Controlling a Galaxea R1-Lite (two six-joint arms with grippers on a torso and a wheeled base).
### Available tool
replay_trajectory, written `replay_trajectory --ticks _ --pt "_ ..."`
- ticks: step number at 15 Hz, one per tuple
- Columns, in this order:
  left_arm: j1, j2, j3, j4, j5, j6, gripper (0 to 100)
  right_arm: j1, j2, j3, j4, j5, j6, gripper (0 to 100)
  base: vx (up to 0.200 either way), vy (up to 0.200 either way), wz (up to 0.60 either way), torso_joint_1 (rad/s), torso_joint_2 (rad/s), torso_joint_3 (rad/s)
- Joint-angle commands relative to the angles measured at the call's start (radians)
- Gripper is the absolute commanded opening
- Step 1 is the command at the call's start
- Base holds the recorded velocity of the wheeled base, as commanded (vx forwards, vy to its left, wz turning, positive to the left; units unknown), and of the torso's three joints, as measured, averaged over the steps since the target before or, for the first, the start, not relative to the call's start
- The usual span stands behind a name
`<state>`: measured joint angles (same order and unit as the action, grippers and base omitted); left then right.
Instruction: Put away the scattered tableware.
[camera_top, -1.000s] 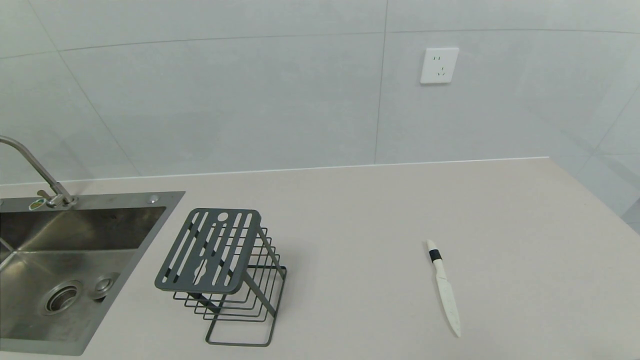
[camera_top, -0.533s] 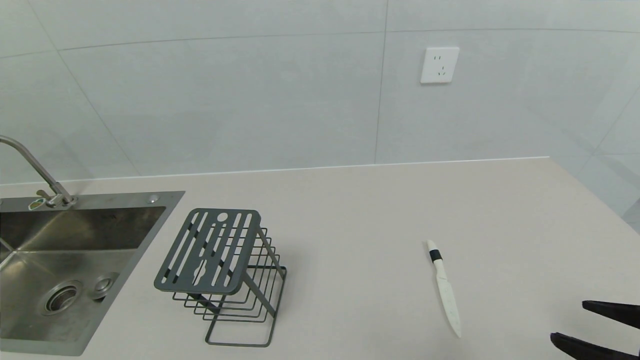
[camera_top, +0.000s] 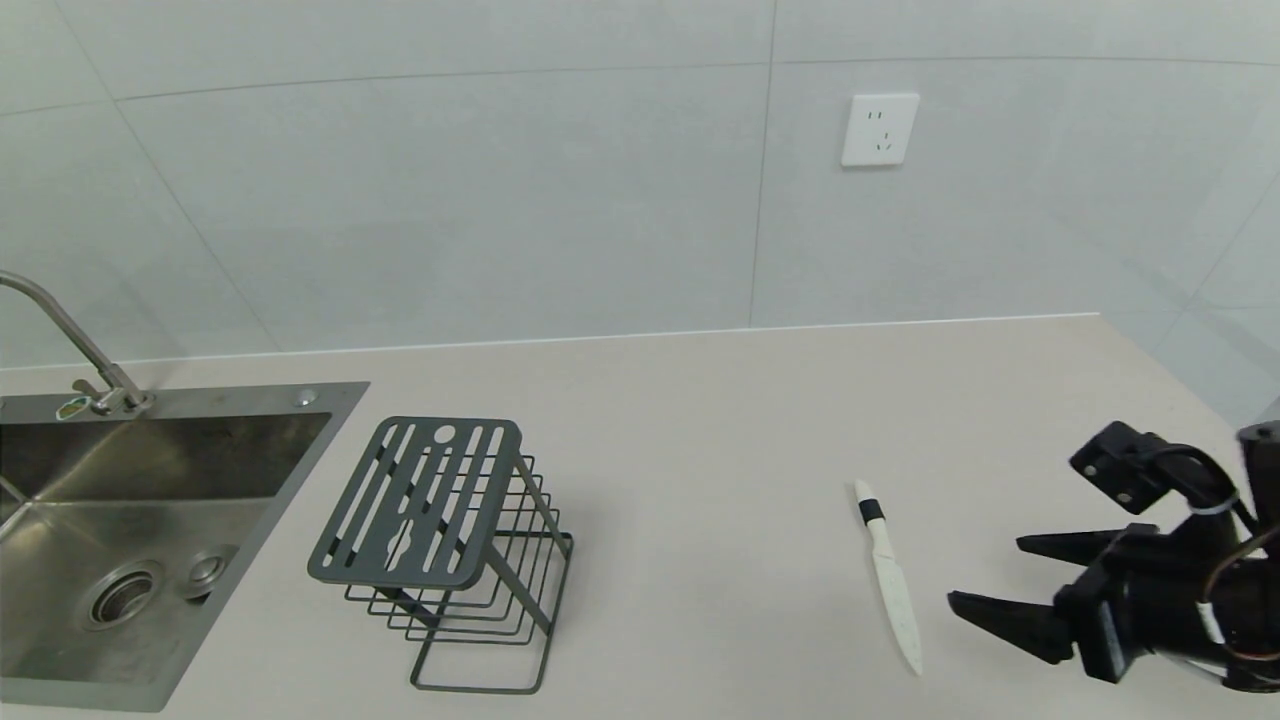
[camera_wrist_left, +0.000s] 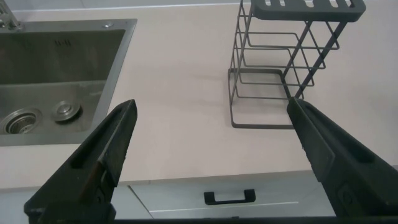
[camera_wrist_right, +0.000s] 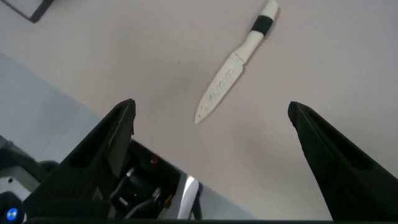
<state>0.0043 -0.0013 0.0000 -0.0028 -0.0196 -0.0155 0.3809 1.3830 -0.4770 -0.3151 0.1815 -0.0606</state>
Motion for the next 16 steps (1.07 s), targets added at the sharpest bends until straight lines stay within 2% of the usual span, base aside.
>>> replay_trajectory --ticks 1,3,8,13,16 --pt "0.0 0.001 0.0 0.0 0.0 -0.001 100 0.09 0.163 -0.025 -0.041 -0.062 0.078 100 0.0 0.0 0.0 0.0 0.0 0.0" --pt "0.0 0.001 -0.002 0.0 0.0 -0.001 100 0.098 0.232 -0.048 -0.084 -0.125 0.148 100 0.0 0.0 0.0 0.0 0.0 0.0" --pt "0.0 0.001 0.0 0.0 0.0 0.0 100 0.096 0.363 -0.134 -0.085 -0.281 0.186 100 0.0 0.0 0.0 0.0 0.0 0.0" --pt "0.0 0.001 0.0 0.0 0.0 -0.001 100 0.093 0.544 -0.287 -0.096 -0.343 0.15 100 0.0 0.0 0.0 0.0 0.0 0.0" --pt "0.0 0.001 -0.002 0.0 0.0 -0.001 100 0.085 0.591 -0.304 -0.096 -0.35 0.116 100 0.0 0.0 0.0 0.0 0.0 0.0"
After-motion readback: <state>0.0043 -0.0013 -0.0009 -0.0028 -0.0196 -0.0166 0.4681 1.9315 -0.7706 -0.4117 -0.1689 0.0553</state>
